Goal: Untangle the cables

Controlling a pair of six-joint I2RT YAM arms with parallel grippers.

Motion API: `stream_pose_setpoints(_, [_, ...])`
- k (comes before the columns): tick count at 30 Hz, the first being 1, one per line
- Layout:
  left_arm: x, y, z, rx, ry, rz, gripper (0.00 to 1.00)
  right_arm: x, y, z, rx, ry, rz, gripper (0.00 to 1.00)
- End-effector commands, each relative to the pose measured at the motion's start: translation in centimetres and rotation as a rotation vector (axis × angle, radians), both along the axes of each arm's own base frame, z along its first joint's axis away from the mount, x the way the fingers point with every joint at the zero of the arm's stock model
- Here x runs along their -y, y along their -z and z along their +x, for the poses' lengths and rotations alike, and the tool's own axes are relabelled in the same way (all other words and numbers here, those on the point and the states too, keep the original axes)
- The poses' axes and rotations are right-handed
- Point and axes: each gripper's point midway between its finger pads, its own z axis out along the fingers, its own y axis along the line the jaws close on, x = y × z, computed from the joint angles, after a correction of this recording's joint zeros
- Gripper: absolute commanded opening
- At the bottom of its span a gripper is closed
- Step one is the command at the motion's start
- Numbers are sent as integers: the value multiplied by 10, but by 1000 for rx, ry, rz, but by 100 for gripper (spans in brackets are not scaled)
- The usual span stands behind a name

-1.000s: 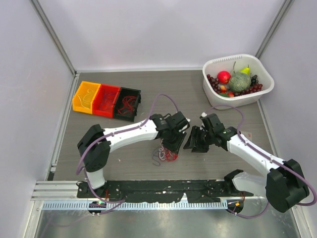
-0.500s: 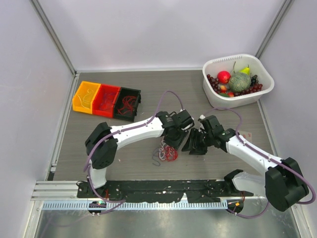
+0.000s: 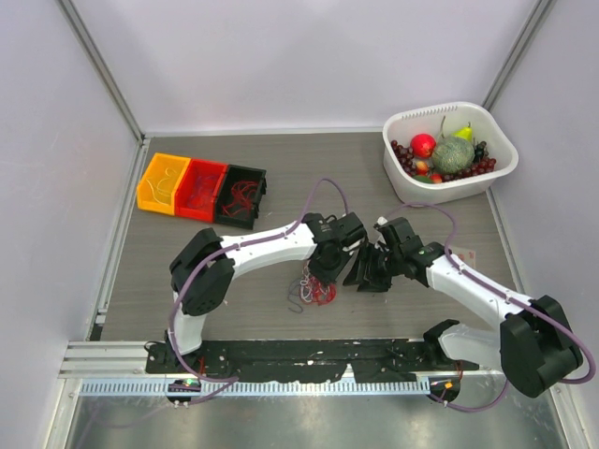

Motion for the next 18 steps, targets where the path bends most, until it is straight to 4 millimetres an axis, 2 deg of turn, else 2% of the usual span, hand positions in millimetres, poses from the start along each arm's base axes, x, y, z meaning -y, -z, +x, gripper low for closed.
stream_pose_setpoints(1, [5, -15, -6, 4, 21, -43, 2, -6, -6, 7, 19, 0, 26, 52])
stream_pose_setpoints(4, [6, -38, -2, 41, 18, -78, 0, -9, -7, 7, 31, -27, 28, 52])
stream_pose_setpoints(8, [7, -83, 3, 93, -14, -153, 0, -24, -17, 7, 78, -104, 66, 56])
stream_pose_setpoints(13, [11, -146, 6, 78, -95, -343, 0, -44, -55, 14, 221, -128, 229, 60])
stream_pose_setpoints(18, [1, -213, 20, 133, -167, -515, 0, -52, -97, 23, 359, -118, 331, 60])
